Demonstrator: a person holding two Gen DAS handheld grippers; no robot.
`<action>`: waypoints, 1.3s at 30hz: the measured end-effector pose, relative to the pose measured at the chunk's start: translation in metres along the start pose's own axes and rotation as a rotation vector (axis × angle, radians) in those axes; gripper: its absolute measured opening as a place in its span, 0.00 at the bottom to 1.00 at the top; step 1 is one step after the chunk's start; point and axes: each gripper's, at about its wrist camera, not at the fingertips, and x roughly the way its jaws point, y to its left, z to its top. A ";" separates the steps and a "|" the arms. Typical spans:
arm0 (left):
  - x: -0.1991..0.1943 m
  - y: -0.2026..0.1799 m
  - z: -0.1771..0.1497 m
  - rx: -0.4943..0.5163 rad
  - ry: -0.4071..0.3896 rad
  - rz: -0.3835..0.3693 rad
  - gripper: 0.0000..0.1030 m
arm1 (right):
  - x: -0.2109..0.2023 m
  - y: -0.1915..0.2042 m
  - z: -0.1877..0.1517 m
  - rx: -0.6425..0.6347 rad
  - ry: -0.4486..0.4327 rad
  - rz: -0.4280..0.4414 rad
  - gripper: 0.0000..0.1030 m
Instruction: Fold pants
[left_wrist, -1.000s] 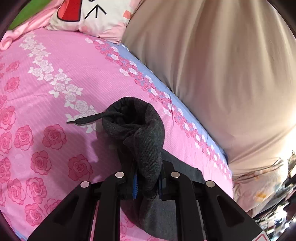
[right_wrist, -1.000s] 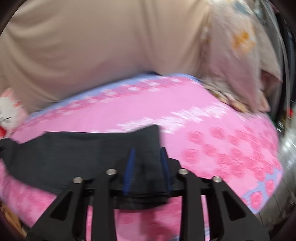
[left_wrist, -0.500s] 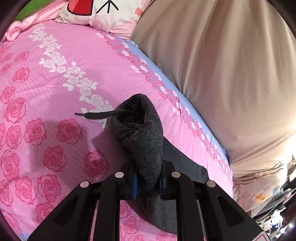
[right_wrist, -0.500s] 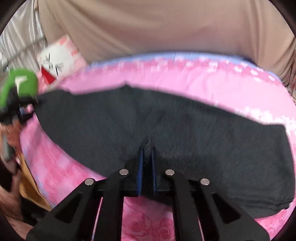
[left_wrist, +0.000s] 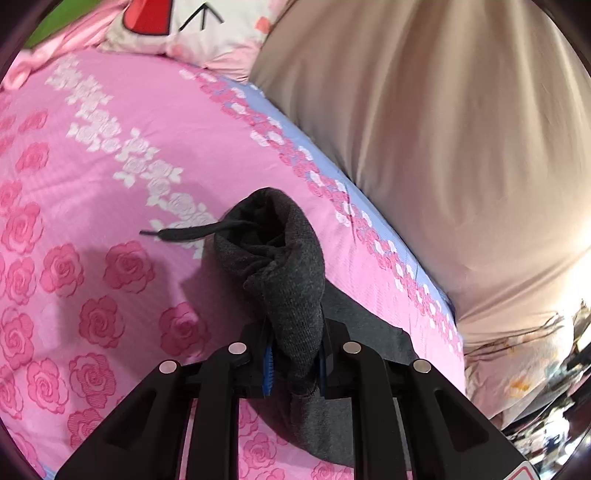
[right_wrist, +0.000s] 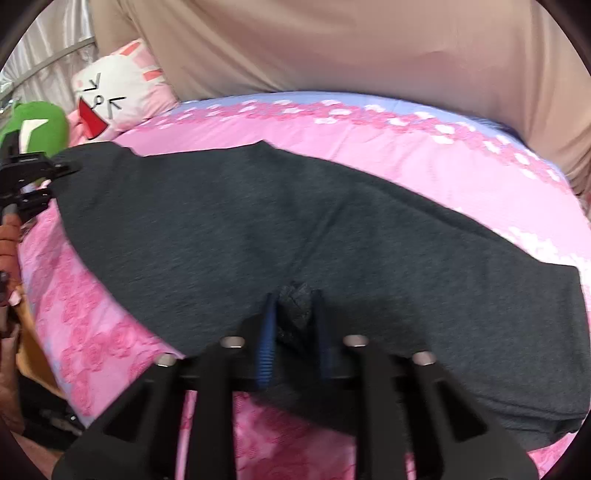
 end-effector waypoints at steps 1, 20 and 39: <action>-0.001 -0.010 0.001 0.026 0.002 -0.009 0.13 | -0.002 -0.004 -0.001 0.021 -0.016 0.021 0.14; 0.072 -0.327 -0.203 0.608 0.388 -0.368 0.71 | -0.120 -0.126 -0.080 0.422 -0.312 -0.078 0.56; 0.038 -0.215 -0.146 0.461 0.096 -0.006 0.83 | -0.068 -0.126 -0.058 0.446 -0.184 -0.023 0.58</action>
